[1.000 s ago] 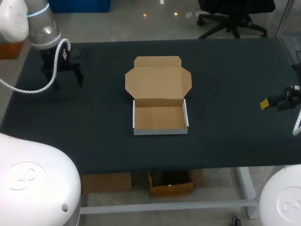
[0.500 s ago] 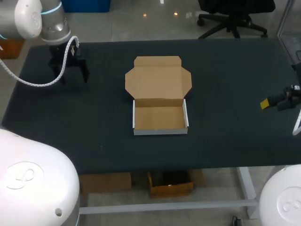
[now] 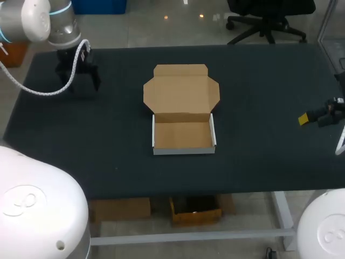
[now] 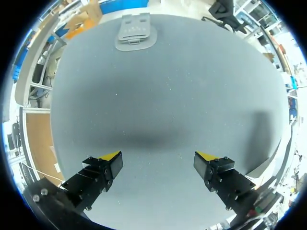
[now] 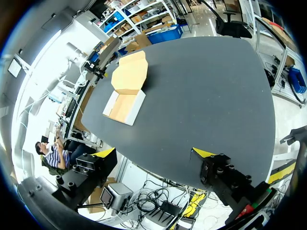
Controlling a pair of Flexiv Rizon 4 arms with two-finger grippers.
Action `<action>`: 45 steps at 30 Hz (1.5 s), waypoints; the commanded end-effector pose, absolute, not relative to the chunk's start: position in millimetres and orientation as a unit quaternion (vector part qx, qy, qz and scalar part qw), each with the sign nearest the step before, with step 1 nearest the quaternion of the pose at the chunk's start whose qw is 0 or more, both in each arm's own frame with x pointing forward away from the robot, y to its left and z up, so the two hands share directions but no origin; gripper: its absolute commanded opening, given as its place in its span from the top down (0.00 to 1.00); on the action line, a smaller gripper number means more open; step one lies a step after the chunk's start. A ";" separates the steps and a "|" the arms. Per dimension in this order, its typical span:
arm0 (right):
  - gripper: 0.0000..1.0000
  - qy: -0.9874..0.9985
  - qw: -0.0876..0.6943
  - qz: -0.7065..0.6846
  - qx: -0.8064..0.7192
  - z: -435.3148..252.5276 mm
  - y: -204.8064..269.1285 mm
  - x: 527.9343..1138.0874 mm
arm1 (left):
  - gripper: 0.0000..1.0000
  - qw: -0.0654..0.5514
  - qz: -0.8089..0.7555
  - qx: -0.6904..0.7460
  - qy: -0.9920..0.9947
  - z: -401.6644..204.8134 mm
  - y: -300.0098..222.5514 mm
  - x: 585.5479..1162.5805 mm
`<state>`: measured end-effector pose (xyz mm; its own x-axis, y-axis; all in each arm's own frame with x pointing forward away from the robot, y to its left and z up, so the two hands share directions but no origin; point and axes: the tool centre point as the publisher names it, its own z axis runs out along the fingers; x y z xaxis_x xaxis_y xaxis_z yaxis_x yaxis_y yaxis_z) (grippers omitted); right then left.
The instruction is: Assemble the packaging by folding the flat box into shape, placing the metal phone stand inside, and closing the box properly
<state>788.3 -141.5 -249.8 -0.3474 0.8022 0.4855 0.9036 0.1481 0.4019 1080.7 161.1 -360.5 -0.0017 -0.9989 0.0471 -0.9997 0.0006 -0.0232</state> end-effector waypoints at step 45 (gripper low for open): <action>0.00 -0.754 0.079 -0.326 -0.565 -248.6 -142.2 787.3 | 0.00 0.003 0.020 0.700 -0.714 -382.5 193.6 1155.4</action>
<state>788.3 -141.5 -249.8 -0.3474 0.8022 0.4855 0.9036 0.1481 0.4019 1145.8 192.1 -378.7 -0.0202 -0.9994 0.0297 -0.9988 0.0189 -0.0447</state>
